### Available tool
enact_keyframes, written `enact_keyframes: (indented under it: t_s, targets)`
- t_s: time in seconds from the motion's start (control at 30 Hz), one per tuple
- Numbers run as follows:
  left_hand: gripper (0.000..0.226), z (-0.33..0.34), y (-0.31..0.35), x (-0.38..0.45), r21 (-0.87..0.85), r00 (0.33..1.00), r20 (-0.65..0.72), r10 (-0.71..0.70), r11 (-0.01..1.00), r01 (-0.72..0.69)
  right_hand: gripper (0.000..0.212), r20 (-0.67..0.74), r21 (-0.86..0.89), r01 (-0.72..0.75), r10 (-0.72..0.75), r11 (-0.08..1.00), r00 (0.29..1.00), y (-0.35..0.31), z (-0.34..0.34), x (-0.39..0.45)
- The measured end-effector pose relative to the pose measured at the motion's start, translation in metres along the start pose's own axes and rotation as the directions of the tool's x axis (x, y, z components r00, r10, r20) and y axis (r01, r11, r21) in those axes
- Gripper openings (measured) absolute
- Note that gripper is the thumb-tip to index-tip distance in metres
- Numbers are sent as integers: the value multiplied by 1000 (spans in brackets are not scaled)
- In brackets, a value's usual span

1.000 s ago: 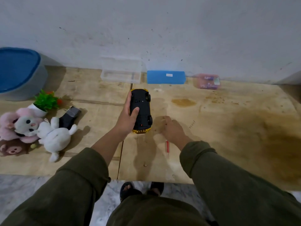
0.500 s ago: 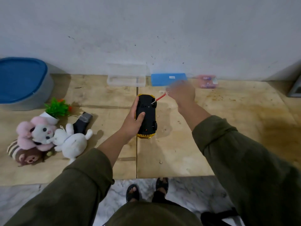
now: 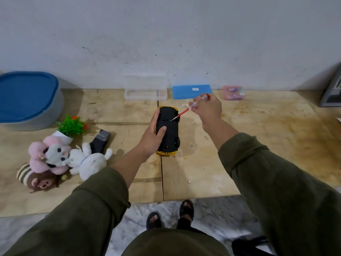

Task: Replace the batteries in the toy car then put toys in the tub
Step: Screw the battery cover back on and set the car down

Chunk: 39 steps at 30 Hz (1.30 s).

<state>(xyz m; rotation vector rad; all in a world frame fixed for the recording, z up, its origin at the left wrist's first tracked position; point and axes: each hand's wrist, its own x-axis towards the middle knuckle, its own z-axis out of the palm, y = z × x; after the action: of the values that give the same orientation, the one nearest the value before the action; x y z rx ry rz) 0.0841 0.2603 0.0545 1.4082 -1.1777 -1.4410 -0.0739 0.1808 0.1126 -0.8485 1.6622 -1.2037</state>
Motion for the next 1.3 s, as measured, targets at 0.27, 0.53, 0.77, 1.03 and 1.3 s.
enact_keyframes:
  t_s: [0.27, 0.53, 0.77, 1.03, 1.3]
  targets:
    - [61, -1, 5, -4, 14, 1000, 13, 9, 1000, -9, 16, -13, 33, -4, 5, 999, 1000, -5, 1, -8]
    - [61, -2, 9, -6, 4, 1000, 4, 13, 1000, -13, 15, 26, -47, 117, -116, 992, 993, -10, 1, -13]
    - [61, -3, 10, -9, -5, 1000, -2, 20, 1000, -20, 11, 56, -65, 191, -187, 979, 981, -16, 4, -21]
    - [61, -5, 12, -9, -35, 999, -14, 37, 999, -37, 18, -44, 40, 35, -33, 999, 998, -16, 3, -20]
    - [61, -3, 10, -10, -12, 999, -5, 43, 999, -43, 13, 34, -154, 271, -269, 950, 963, -17, 3, -30]
